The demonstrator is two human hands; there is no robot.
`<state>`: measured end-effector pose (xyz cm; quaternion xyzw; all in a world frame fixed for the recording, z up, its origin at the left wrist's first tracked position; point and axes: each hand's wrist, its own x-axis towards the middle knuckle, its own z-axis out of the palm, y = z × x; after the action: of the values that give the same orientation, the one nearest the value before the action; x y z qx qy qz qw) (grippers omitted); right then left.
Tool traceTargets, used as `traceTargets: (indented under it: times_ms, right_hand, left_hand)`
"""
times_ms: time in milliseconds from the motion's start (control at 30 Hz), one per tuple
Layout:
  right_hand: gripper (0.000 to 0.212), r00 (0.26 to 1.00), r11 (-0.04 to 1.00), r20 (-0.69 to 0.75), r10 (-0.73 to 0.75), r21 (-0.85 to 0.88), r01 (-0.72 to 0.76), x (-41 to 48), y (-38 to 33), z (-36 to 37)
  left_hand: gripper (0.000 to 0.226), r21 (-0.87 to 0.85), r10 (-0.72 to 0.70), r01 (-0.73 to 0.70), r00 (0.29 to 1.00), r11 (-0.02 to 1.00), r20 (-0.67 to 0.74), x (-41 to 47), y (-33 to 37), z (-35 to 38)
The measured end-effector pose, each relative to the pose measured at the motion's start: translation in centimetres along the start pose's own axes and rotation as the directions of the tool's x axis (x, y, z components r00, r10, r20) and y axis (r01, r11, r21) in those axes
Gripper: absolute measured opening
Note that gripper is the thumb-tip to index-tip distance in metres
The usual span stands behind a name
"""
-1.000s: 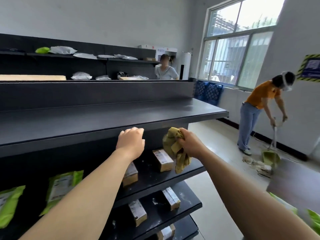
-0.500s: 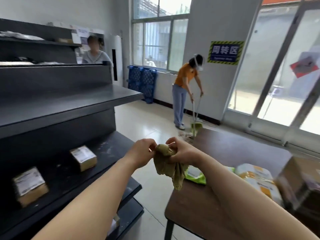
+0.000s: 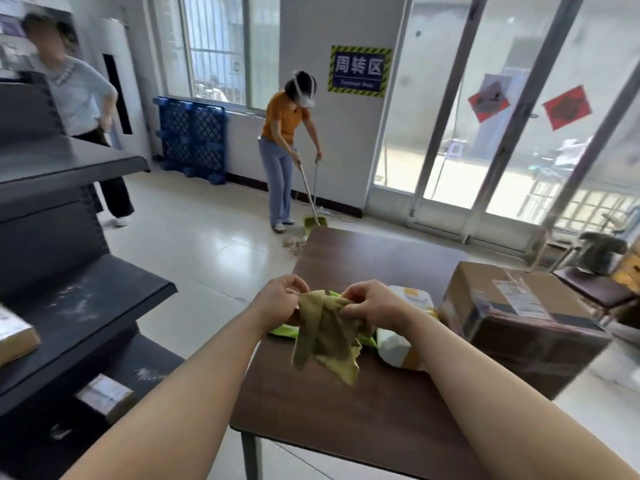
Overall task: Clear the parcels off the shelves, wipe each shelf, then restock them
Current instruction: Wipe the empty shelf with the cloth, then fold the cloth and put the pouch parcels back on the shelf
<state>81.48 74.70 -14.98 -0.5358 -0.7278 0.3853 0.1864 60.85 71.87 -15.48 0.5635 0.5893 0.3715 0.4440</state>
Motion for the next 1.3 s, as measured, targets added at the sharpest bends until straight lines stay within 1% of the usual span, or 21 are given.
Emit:
traceTargets:
  times_ms: [33, 67, 100, 167, 200, 233, 300, 367, 433, 500, 567, 667, 733, 833, 933, 967, 1100, 1167, 1267, 1300]
  right_hand:
    - [0.007, 1.0, 1.0, -0.004, 0.011, 0.028, -0.011, -0.2, 0.7, -0.4]
    - [0.006, 1.0, 0.999, -0.009, 0.018, 0.046, -0.017, -0.4, 1.5, -0.9]
    - [0.007, 1.0, 0.998, -0.011, 0.02, 0.06, -0.019, -0.7, 2.2, -1.3]
    - [0.009, 1.0, 0.996, -0.006, 0.03, 0.084, -0.029, -1.2, 3.5, -2.1]
    - [0.01, 0.999, 0.996, -0.007, 0.036, 0.086, -0.035, -1.4, 4.2, -2.4]
    - [0.012, 0.999, 0.996, -0.012, 0.045, 0.082, -0.044, -1.7, 4.9, -2.6]
    - [0.015, 0.997, 0.997, -0.034, 0.068, 0.044, -0.067, -2.1, 6.3, -2.9]
    - [0.019, 0.994, 0.996, -0.079, 0.079, -0.035, -0.082, -2.4, 7.8, -3.0]
    - [0.022, 0.985, 0.991, -0.138, 0.104, -0.07, -0.114, -2.7, 9.4, -3.1]
    - [0.02, 0.97, 0.984, -0.2, 0.137, -0.089, -0.157, -2.9, 10.6, -3.2]
    - [0.019, 0.951, 0.974, -0.257, 0.173, -0.1, -0.205, -2.8, 11.7, -3.2]
    - [0.017, 0.914, 0.955, -0.34, 0.221, -0.112, -0.273, -2.5, 13.6, -2.9]
    - [0.018, 0.886, 0.94, -0.368, 0.282, -0.078, -0.332, -2.5, 15.0, -2.1]
    - [0.022, 0.859, 0.904, -0.34, 0.382, -0.057, -0.424, -2.5, 17.4, 0.4]
    - [0.028, 0.836, 0.856, -0.282, 0.471, -0.08, -0.51, -2.4, 19.5, 3.6]
    - [0.03, 0.828, 0.843, -0.263, 0.495, -0.088, -0.531, -2.4, 20.2, 4.5]
    - [0.034, 0.785, 0.788, -0.23, 0.576, -0.098, -0.607, -2.5, 22.1, 7.2]
    - [0.034, 0.766, 0.77, -0.244, 0.595, -0.098, -0.63, -2.2, 22.8, 7.9]
    - [0.031, 0.733, 0.749, -0.293, 0.614, -0.078, -0.658, -1.1, 23.8, 8.5]
    - [0.031, 0.725, 0.744, -0.303, 0.618, -0.072, -0.664, -0.6, 24.1, 8.7]
  left_hand:
    - [0.019, -0.08, -0.045, 0.049, 0.998, 0.996, 0.044, 0.3, 0.1, 1.0]
    - [0.013, -0.121, -0.071, 0.081, 0.994, 0.989, 0.088, 0.6, 0.0, 2.1]
    - [0.016, -0.107, -0.072, 0.084, 0.991, 0.991, 0.112, 1.0, -0.3, 3.0]
    - [0.044, 0.058, -0.046, 0.04, 0.992, 0.998, 0.121, 2.0, -1.1, 4.9]
    - [0.048, 0.155, -0.023, 0.006, 0.994, 0.988, 0.107, 2.3, -1.4, 5.9]
    - [0.045, 0.225, 0.005, -0.025, 0.996, 0.974, 0.09, 2.6, -1.7, 6.8]
    - [0.03, 0.308, 0.048, -0.069, 0.996, 0.949, 0.077, 3.3, -2.3, 8.5]
    - [0.02, 0.361, 0.056, -0.091, 0.993, 0.928, 0.106, 4.1, -2.9, 9.6]
    - [0.013, 0.397, 0.052, -0.1, 0.99, 0.912, 0.131, 4.8, -3.6, 10.4]
    - [0.011, 0.395, 0.032, -0.082, 0.991, 0.915, 0.13, 5.6, -4.3, 10.8]
    - [0.015, 0.375, 0.026, -0.078, 0.99, 0.924, 0.142, 6.5, -4.9, 11.4]
    - [0.017, 0.302, 0.02, -0.068, 0.987, 0.951, 0.158, 7.7, -5.7, 12.4]
    - [0.014, 0.302, -0.009, -0.044, 0.985, 0.952, 0.172, 8.3, -6.9, 13.1]
    - [0.015, 0.43, -0.096, -0.01, 0.97, 0.903, 0.224, 8.6, -9.9, 14.3]
    - [0.019, 0.582, -0.183, -0.02, 0.94, 0.813, 0.288, 8.7, -13.5, 15.3]
    - [0.02, 0.609, -0.211, -0.018, 0.929, 0.793, 0.303, 8.6, -14.4, 15.5]
    - [0.018, 0.646, -0.288, 0.009, 0.9, 0.763, 0.327, 9.0, -17.1, 15.9]
    - [0.017, 0.637, -0.296, 0.029, 0.901, 0.771, 0.318, 9.4, -17.9, 16.3]
    - [0.008, 0.6, -0.29, 0.062, 0.911, 0.797, 0.292, 10.1, -18.7, 16.9]
    - [0.01, 0.594, -0.288, 0.064, 0.912, 0.802, 0.291, 10.4, -19.0, 17.1]
